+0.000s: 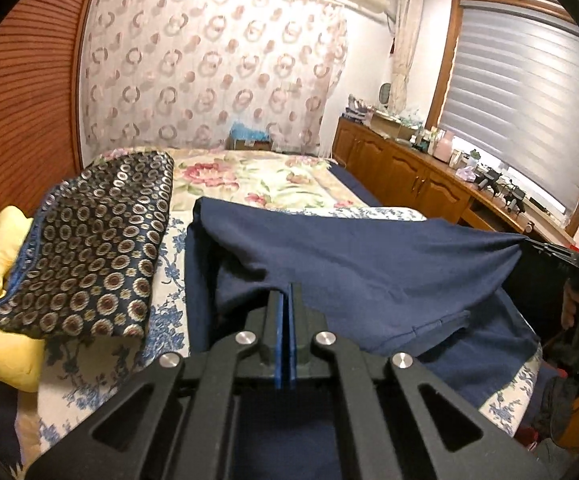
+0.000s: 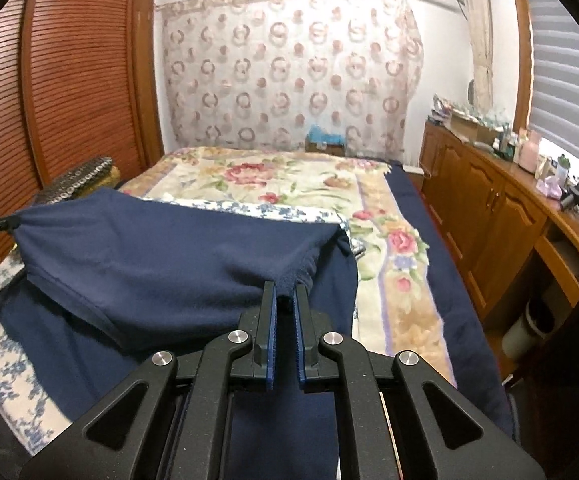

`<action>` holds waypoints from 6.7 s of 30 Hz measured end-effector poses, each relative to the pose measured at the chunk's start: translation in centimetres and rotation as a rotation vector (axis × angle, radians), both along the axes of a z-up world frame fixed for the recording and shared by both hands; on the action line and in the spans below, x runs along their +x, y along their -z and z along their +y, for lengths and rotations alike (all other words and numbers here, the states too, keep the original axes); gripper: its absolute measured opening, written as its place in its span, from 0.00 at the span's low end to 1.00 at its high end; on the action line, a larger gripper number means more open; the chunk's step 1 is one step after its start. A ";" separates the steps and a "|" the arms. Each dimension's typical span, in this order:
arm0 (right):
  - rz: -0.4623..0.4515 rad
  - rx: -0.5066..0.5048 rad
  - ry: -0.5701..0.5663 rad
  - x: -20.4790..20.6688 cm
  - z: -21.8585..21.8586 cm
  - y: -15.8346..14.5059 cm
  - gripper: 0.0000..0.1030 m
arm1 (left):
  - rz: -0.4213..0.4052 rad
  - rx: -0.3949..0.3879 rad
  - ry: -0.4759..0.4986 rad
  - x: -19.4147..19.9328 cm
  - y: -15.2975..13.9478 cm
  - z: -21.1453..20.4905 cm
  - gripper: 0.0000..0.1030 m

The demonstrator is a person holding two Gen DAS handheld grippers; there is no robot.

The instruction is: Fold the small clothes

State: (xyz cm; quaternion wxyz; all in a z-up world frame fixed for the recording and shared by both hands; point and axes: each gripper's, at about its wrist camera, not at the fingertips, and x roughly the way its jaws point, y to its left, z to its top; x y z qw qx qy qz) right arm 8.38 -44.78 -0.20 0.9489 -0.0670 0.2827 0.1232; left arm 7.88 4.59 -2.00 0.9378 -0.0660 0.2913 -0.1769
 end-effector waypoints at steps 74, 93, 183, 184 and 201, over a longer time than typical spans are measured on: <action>0.176 -0.027 -0.066 -2.8 8.8 10.7 0.35 | 0.274 0.231 -0.055 -2.5 7.9 1.4 0.24; 0.162 0.012 -0.073 -3.1 7.8 10.7 0.35 | 0.270 0.177 -0.102 -3.2 7.4 4.7 0.25; 0.051 0.105 0.097 -6.0 -3.2 3.5 0.35 | 0.096 0.073 0.668 1.1 -7.1 -28.8 0.16; 0.052 0.104 0.098 -6.0 -3.2 3.5 0.35 | 0.081 0.091 0.665 0.7 -7.2 -28.9 0.19; 0.067 0.027 -0.042 -1.7 2.9 3.4 0.35 | 0.055 0.098 0.334 2.0 -3.1 -15.4 0.25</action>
